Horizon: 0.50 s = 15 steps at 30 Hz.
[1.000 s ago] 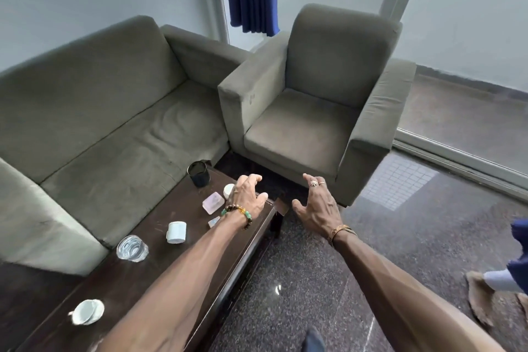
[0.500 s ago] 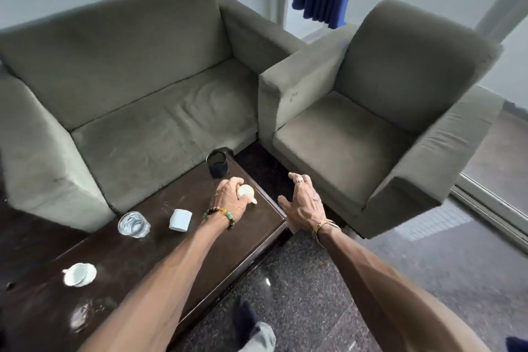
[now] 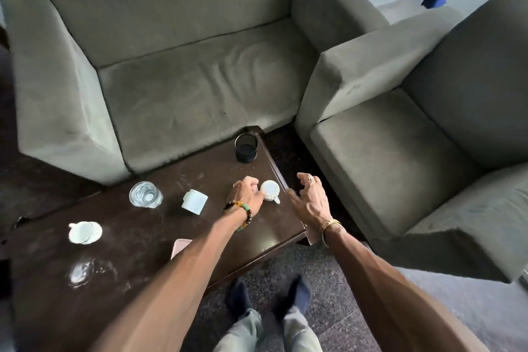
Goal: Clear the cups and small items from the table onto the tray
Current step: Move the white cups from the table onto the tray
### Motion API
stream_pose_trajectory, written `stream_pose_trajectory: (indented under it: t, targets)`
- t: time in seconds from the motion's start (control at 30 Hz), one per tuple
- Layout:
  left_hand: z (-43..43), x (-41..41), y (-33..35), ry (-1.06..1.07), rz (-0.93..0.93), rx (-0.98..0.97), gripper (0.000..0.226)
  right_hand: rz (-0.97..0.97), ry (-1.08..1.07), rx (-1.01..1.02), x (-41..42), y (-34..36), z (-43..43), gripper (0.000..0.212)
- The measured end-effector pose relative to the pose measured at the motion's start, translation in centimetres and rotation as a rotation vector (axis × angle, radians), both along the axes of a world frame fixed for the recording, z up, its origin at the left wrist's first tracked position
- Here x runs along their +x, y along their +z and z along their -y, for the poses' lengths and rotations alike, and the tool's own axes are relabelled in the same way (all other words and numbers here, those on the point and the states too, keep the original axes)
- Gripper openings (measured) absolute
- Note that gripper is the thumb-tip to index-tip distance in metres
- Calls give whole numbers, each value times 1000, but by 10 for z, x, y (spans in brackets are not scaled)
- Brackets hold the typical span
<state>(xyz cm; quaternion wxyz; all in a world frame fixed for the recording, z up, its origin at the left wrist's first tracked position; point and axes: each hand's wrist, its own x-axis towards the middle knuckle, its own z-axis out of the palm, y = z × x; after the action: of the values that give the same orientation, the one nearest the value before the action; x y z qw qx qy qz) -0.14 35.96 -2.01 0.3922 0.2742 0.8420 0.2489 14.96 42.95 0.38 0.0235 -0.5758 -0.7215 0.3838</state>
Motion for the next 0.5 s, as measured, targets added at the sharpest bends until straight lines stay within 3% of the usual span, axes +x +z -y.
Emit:
stream_pose_trajectory:
  t: [0.23,0.37,0.5]
  targets:
    - [-24,7,-75,191,197,-109,47,50,54,-112,-30,-81,-47,49]
    - [-40,18,-125,368,361,-189,41,96,111,-194,-38,-133,-66,44]
    - [-49,16,-163,446,361,-223,39,103,132,-258,-44,-170,-83,47]
